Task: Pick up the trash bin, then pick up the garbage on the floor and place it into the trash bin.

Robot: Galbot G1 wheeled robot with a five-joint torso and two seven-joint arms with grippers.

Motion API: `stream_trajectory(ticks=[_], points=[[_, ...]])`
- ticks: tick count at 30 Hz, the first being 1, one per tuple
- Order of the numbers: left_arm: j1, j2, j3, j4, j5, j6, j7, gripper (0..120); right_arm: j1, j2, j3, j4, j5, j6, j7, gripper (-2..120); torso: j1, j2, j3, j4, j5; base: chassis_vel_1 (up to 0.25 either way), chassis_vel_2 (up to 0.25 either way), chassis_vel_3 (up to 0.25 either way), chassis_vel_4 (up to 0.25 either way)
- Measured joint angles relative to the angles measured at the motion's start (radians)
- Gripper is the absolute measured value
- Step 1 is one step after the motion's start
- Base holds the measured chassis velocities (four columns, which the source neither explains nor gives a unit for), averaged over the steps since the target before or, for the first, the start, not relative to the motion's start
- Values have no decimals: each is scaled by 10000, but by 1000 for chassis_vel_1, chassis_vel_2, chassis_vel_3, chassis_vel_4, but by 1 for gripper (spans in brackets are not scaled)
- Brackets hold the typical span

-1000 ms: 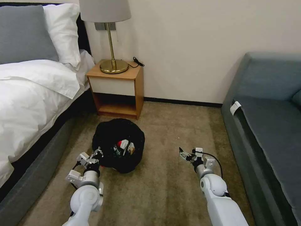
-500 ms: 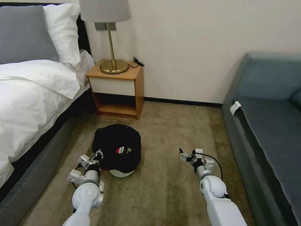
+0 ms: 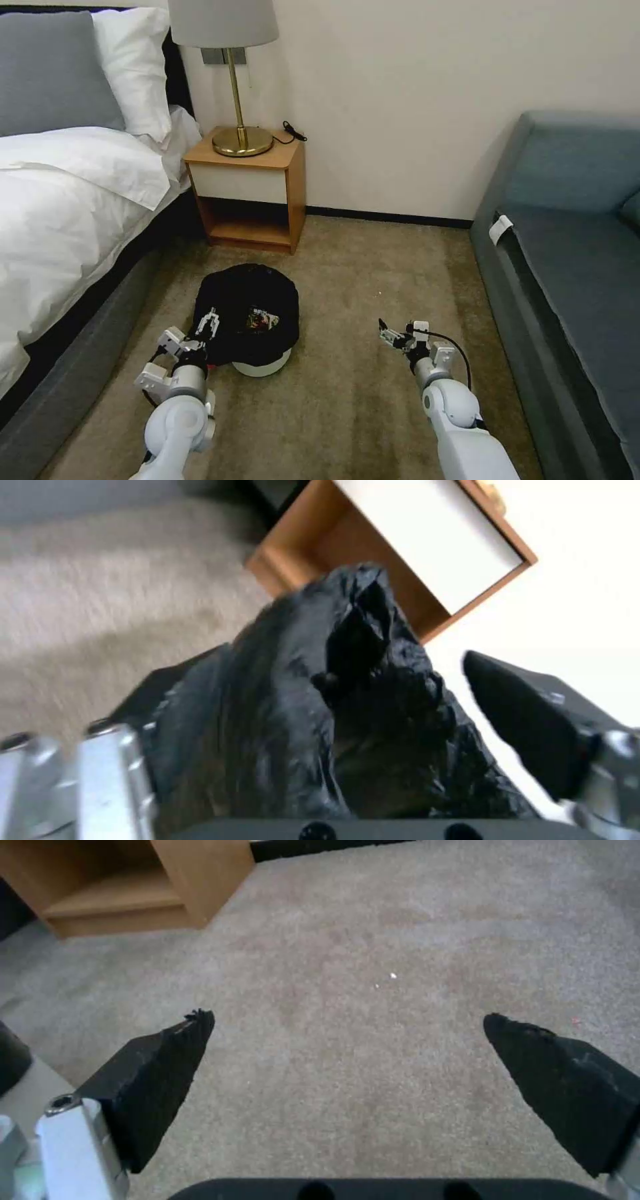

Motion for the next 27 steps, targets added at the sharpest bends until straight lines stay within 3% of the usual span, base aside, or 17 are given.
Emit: stream_trajectory(ticks=[8,11,12,15,16,19,23,27], points=[[281,155,76,-109,1348,-357,156,112,-200,137,5,160,-12,145,55,100,0,0,0,0,-1,0,0,0,0],[383,273,151,-53,2904,-942,392,115,-364,229,17,272,-78,307,131,100,0,0,0,0,0,0,0,0,0],[383,273,151,-53,2904,-942,392,115,-364,229,17,272,-78,307,131,100,0,0,0,0,0,0,0,0,0],[488,386,167,65,4569,-1468,726,114,-497,317,35,384,-91,407,181,100,0,0,0,0,0,0,0,0,0],[488,386,167,65,4569,-1468,726,114,-497,317,35,384,-91,407,181,100,0,0,0,0,0,0,0,0,0],[629,478,144,230,6712,-2384,1230,110,-636,410,68,467,-104,516,215,100,0,0,0,0,0,0,0,0,0],[772,543,160,133,7640,-2637,1405,104,-724,503,119,502,-120,592,226,100,0,0,-1,0,0,0,0,0,0],[762,538,271,124,7981,-2721,1421,100,-787,659,164,507,-126,726,250,100,0,0,0,0,0,0,0,0,0]])
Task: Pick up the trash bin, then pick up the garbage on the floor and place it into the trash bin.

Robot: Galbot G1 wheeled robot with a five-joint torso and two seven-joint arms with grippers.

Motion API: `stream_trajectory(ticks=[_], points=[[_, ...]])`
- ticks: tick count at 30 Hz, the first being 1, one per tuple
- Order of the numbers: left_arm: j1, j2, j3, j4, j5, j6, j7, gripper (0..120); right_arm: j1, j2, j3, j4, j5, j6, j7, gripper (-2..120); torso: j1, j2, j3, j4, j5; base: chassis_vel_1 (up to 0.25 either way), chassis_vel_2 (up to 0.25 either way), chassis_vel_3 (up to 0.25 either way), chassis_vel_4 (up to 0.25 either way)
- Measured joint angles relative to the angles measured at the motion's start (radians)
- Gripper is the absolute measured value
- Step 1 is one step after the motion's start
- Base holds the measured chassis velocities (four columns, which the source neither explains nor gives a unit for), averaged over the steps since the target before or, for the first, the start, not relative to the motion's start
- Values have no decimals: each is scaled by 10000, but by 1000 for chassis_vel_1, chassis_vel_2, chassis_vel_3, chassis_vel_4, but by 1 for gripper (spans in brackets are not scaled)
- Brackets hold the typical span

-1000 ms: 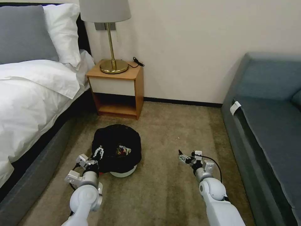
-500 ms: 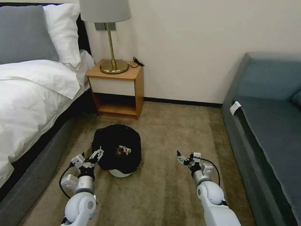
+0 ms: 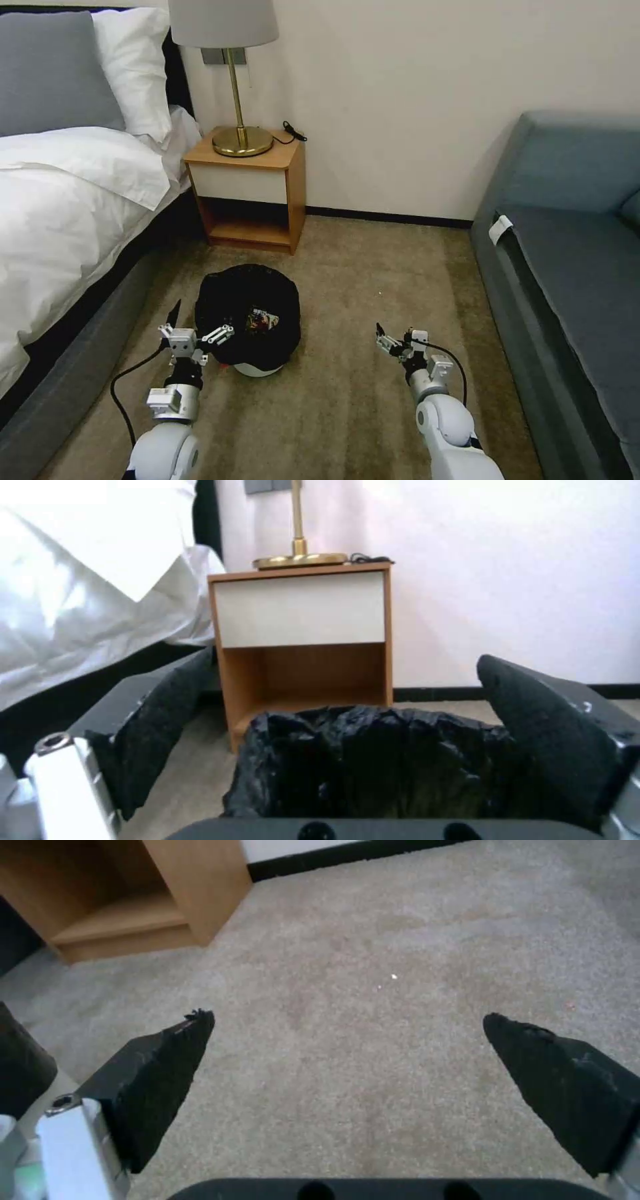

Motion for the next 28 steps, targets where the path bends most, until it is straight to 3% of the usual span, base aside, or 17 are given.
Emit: stream_trajectory(ticks=[17,28], points=[[-483,-447,757,303,850,-39,-17,100,-7,645,395,11,122,493,125,100,0,0,0,0,0,0,0,0,0],[-523,-482,866,339,993,-32,23,100,-109,770,528,153,227,429,100,100,0,0,1,0,0,0,0,0,0]])
